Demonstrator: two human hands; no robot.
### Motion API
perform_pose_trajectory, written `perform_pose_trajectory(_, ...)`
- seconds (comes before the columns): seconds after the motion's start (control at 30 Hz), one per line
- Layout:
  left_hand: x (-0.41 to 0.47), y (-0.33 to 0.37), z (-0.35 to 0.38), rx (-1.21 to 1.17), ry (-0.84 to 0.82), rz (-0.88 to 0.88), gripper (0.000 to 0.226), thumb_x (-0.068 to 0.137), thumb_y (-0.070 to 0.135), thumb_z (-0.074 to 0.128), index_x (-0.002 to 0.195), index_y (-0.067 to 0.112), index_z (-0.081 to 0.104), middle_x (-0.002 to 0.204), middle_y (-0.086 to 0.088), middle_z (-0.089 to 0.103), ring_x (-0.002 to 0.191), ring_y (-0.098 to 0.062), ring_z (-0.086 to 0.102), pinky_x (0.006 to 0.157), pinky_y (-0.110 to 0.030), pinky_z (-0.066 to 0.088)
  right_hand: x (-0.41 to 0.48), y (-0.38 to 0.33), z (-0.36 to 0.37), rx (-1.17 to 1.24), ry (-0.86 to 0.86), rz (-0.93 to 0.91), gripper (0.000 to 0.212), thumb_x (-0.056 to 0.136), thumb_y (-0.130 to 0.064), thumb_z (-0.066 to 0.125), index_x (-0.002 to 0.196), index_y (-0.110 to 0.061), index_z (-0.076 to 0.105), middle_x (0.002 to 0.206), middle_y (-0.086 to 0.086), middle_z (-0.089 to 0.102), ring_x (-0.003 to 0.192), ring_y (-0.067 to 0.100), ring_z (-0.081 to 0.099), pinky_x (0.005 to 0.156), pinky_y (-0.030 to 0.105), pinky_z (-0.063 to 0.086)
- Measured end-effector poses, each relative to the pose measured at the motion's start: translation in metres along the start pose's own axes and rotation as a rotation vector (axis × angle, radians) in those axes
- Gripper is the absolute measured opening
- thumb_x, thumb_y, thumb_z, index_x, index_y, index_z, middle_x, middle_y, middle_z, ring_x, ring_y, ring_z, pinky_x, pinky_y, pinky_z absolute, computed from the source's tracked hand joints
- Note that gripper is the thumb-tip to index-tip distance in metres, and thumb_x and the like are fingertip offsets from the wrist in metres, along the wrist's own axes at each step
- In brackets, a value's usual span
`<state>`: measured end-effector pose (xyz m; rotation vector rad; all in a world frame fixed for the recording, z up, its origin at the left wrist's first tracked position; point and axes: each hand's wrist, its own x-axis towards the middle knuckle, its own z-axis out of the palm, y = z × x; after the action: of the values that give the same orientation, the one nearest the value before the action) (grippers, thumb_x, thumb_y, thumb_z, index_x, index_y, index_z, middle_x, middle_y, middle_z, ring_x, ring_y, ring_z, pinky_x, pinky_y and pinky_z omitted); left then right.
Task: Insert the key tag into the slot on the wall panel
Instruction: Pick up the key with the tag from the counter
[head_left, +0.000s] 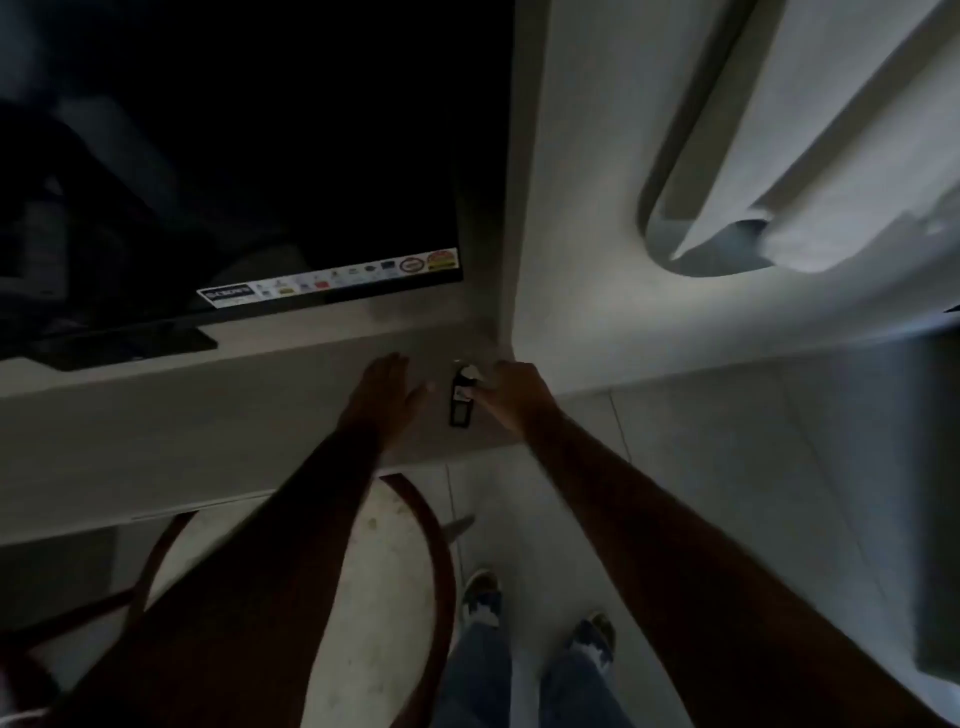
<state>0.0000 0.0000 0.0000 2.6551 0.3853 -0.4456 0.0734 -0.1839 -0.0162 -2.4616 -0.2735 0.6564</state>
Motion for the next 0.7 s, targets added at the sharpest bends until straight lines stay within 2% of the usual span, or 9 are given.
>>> perform_pose_trajectory(0.13,0.002,-0.018,0.003,-0.014,-0.007,-0.028,0.068,0.104,0.044,0.046,0.155,0.002,0.03,0.165,-0.02,0.026,0.154,-0.034,0.022,0.126,-0.045,0.02,0.007,-0.022,0.026,0.119,0.068,0.075,0.053,0.071,-0.044,0.08,0.108,-0.01,0.066,0.108,0.011,0.071,0.101,0.027,0.067,0.077,0.028,0.051)
perform_pose_trajectory(0.2,0.003,-0.023,0.008,-0.018,-0.003,-0.017,0.067,0.104,0.044,0.046,0.155,0.002,0.031,0.164,-0.021,0.027,0.154,-0.035,0.022,0.126,-0.045,0.02,0.011,-0.031,0.035,0.095,0.091,0.073,0.052,0.071,-0.034,0.082,0.112,-0.009,0.063,0.112,0.013,0.069,0.104,0.03,0.066,0.082,0.034,0.054)
perform_pose_trajectory(0.27,0.005,-0.027,0.01,-0.025,0.006,-0.01,0.068,0.104,0.044,0.046,0.155,0.002,0.031,0.164,-0.021,0.027,0.154,-0.035,0.022,0.126,-0.045,0.02,0.015,-0.035,0.039,0.031,0.119,0.054,0.048,0.075,-0.024,0.079,0.115,-0.007,0.059,0.115,0.017,0.066,0.108,0.035,0.063,0.085,0.041,0.054)
perform_pose_trajectory(0.33,0.007,-0.029,0.012,-0.046,0.006,-0.017,0.068,0.104,0.046,0.045,0.156,0.004,0.031,0.165,-0.019,0.026,0.154,-0.034,0.02,0.126,-0.045,0.02,0.018,-0.038,0.044,-0.002,0.135,0.064,0.043,0.083,-0.023,0.072,0.12,-0.006,0.055,0.118,0.018,0.063,0.111,0.037,0.061,0.087,0.045,0.052)
perform_pose_trajectory(0.4,0.008,-0.029,0.014,-0.059,0.011,-0.006,0.07,0.103,0.048,0.044,0.156,0.005,0.03,0.165,-0.019,0.026,0.154,-0.033,0.021,0.126,-0.046,0.021,0.02,-0.037,0.046,0.022,0.136,0.111,0.046,0.089,-0.022,0.066,0.128,-0.006,0.047,0.123,0.019,0.061,0.115,0.037,0.059,0.089,0.044,0.05)
perform_pose_trajectory(0.47,0.01,-0.028,0.016,-0.058,0.024,0.008,0.07,0.103,0.048,0.045,0.155,0.004,0.031,0.164,-0.02,0.027,0.154,-0.033,0.022,0.126,-0.045,0.021,0.021,-0.032,0.043,0.105,0.11,0.196,0.053,0.087,-0.016,0.068,0.133,-0.006,0.043,0.126,0.018,0.06,0.118,0.036,0.059,0.088,0.039,0.049)
perform_pose_trajectory(0.57,0.012,-0.024,0.018,-0.06,0.023,0.011,0.071,0.102,0.049,0.046,0.156,0.004,0.03,0.165,-0.02,0.027,0.154,-0.033,0.021,0.126,-0.044,0.02,0.02,-0.021,0.034,0.102,0.019,0.234,0.067,0.064,-0.012,0.088,0.124,-0.007,0.057,0.123,0.013,0.065,0.114,0.031,0.062,0.084,0.029,0.048)
perform_pose_trajectory(0.7,0.012,-0.014,0.02,-0.062,0.014,0.033,0.072,0.102,0.049,0.048,0.155,0.003,0.032,0.164,-0.02,0.028,0.154,-0.034,0.022,0.126,-0.044,0.021,0.014,-0.002,0.027,0.056,-0.018,0.259,0.051,0.064,-0.027,0.089,0.108,-0.011,0.071,0.114,0.011,0.071,0.106,0.028,0.066,0.081,0.026,0.048)
